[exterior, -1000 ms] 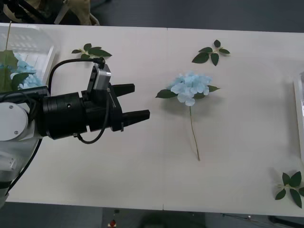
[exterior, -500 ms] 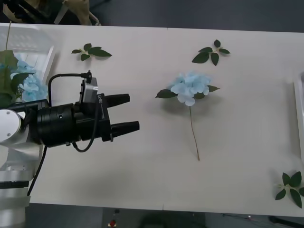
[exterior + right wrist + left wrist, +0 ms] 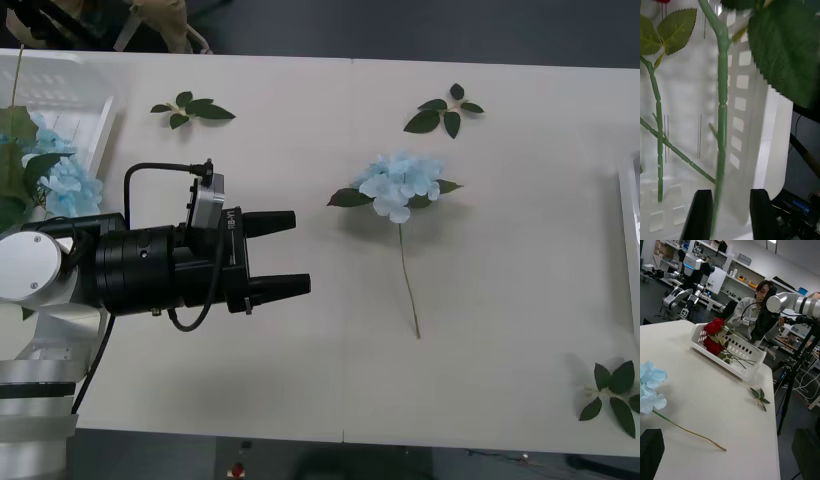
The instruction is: Put the red flowers into the right box and the blue flowers into the left box
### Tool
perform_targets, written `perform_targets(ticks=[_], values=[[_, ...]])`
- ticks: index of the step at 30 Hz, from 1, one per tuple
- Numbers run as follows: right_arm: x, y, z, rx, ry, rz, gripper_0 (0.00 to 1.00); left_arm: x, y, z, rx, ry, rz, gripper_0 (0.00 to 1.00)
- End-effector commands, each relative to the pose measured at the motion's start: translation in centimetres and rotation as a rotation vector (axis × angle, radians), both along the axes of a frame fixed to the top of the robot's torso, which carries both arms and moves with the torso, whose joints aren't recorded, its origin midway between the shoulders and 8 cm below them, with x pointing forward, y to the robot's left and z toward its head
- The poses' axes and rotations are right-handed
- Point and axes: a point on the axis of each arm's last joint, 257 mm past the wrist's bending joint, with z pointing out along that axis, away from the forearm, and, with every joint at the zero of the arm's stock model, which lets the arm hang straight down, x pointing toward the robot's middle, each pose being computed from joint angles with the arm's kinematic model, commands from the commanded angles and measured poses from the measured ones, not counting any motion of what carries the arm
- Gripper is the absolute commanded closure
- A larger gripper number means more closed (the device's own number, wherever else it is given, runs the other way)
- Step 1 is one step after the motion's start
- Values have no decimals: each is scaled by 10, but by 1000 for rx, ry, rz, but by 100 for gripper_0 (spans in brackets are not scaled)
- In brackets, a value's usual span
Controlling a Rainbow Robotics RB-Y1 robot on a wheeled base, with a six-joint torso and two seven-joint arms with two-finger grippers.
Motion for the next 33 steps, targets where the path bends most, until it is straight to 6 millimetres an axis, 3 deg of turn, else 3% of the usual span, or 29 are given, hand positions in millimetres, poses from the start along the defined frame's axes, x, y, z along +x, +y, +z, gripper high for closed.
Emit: perform_targets(ticks=[1,5,11,18,25,33], values=[[9,7,2,37,-44,-9,25,-2,0,8,-4,-31,-8,0],[21,27,-1,94,-61,10,22,-2,0,8,-4,-31,-8,0],[40,93,10,218,-58,63,18,-2,0,8,-4,-31,-8,0],[65,201,26,287,-56,179,14,-2,0,8,-4,-31,-8,0],[70,315,30,395,-105,234,11,-2,0,8,-4,-31,-8,0],[77,423,41,534,-176,305,5,-2,0,8,-4,-31,-8,0]])
